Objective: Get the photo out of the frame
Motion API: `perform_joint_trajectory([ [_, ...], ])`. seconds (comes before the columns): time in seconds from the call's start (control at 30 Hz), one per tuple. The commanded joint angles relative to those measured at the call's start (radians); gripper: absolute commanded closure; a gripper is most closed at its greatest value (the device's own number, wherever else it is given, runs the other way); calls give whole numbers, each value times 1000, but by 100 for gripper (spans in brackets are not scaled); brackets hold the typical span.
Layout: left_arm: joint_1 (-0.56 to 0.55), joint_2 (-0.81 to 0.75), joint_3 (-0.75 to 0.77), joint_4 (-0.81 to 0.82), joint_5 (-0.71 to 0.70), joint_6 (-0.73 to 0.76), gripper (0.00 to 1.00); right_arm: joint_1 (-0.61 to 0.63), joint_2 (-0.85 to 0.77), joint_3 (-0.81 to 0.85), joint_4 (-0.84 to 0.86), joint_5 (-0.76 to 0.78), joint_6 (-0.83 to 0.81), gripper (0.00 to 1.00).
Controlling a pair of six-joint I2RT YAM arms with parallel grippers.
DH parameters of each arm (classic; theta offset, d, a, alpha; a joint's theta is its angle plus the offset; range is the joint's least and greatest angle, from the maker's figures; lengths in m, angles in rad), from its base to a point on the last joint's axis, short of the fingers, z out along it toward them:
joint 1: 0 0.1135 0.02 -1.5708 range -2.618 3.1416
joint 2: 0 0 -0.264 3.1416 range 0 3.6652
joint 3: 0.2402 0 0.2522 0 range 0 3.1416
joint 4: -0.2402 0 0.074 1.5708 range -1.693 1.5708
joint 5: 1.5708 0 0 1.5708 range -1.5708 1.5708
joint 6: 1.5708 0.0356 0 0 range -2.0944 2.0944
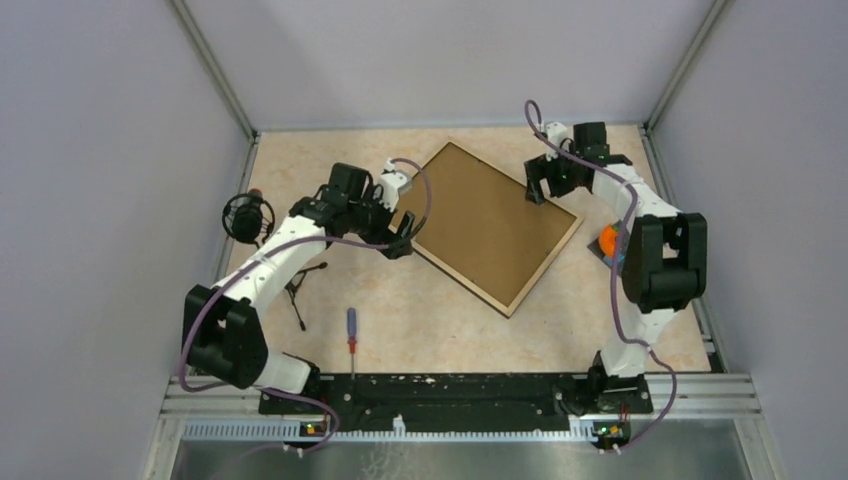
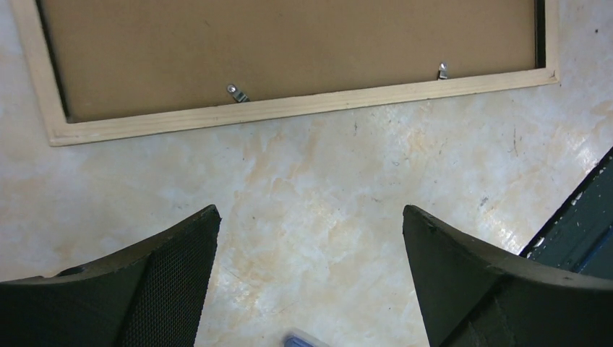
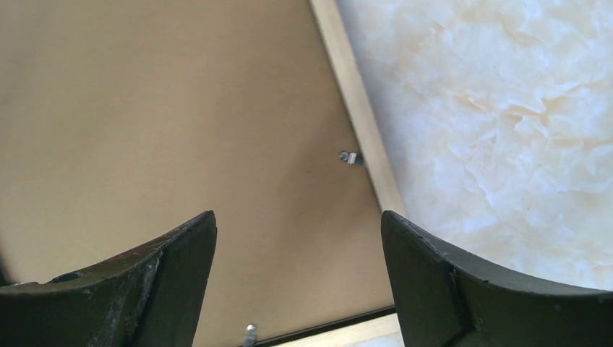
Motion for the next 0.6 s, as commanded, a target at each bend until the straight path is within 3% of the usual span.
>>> perform_joint_trajectory([
  [0.0,5,47,-20,53,55,30,1,-49,117,148,-68,-71,-5,18],
  [0.17,4,141,0,31,74,46,1,-90,256,267,-102,-79,-23,18],
  [0.33,4,206,-44,109,123,42,1,-98,391,364,-163,-114,-61,19],
  [0.57,4,288,-61,178,134,24,1,-100,371,289,-244,-240,-57,22],
])
